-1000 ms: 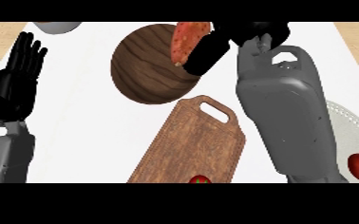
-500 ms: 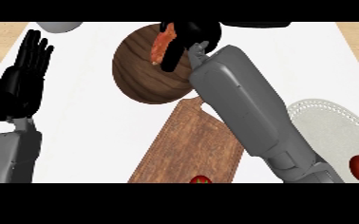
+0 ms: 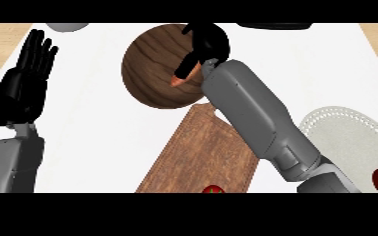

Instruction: Pick the sweet potato from the placemat and place it in the bowl

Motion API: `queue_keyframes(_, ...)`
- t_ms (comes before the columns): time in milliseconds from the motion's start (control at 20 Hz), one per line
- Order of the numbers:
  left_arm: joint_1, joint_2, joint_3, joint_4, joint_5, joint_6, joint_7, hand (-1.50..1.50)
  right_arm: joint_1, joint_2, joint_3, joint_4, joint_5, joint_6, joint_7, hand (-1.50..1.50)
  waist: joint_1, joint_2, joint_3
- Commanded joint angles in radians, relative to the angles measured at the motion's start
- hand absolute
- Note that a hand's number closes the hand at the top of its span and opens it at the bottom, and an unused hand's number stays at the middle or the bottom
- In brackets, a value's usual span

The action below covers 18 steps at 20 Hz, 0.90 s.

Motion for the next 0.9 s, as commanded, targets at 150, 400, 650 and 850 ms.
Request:
queue_keyframes(150,0.005,0.019,0.013,0.012,0.027,-0.044,-0.016,0.00,0.042,0.000,-0.016,0.058,-0.197,-0.267,-0.196,-1.50,0.021,0.006,0.001)
queue_keyframes(400,-0.012,0.007,0.008,-0.025,0.017,-0.002,0.039,0.00,0.069,0.000,-0.036,0.057,-0.176,-0.487,-0.325,-1.50,-0.008,-0.005,0.001)
queue_keyframes(650,0.015,0.007,0.034,0.045,0.000,0.004,-0.036,0.00,0.052,-0.045,-0.158,0.059,-0.200,-0.540,-0.361,-1.50,-0.041,-0.006,0.000)
queue_keyframes(850,0.029,-0.012,0.005,-0.053,-0.006,0.029,0.036,0.00,0.173,-0.107,-0.203,-0.084,-0.248,-0.527,-0.384,-1.50,-0.058,-0.016,0.001)
